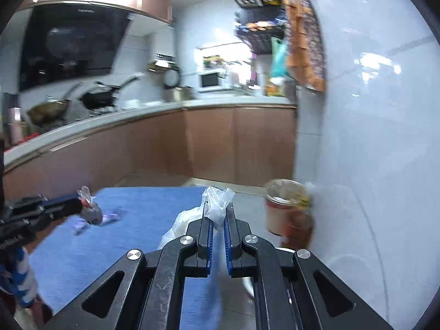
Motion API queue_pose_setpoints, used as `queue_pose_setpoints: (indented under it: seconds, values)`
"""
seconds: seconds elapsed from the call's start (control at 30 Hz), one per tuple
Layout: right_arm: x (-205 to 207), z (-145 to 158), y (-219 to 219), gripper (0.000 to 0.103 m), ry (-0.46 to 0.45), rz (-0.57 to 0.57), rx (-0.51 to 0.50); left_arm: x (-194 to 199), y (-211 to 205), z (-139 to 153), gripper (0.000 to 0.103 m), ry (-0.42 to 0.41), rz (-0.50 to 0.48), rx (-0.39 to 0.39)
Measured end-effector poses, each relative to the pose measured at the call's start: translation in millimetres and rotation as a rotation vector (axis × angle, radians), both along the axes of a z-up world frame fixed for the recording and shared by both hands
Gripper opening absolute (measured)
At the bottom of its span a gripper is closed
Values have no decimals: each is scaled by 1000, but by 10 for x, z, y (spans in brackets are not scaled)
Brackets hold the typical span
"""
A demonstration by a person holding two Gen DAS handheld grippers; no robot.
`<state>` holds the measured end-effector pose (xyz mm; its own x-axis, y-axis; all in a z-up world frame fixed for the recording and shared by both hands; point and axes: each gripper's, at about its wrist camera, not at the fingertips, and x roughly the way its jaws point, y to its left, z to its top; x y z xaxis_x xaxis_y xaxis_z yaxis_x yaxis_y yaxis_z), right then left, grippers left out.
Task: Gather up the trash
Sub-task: 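Carry the clear wrapper and white bag over the steel bin with both tools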
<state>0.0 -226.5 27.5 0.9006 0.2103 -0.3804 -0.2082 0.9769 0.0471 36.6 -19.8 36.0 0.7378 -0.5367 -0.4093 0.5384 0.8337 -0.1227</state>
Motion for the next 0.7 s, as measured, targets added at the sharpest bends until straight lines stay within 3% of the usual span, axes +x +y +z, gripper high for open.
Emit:
queue_pose_setpoints:
  seconds: [0.27,0.47,0.7]
  values:
    - [685,-757,-504,7,163,-169,-26,1252,-876,-620,4,237,-81,-15]
    - [1310,-1425,-828,8,296,-252,-24,1966,-1530,-1184,4,326,-109,68]
    - [1939,-2099,-1106,8,424,-311,-36,2492,-1956,-1767,4,425,-119,75]
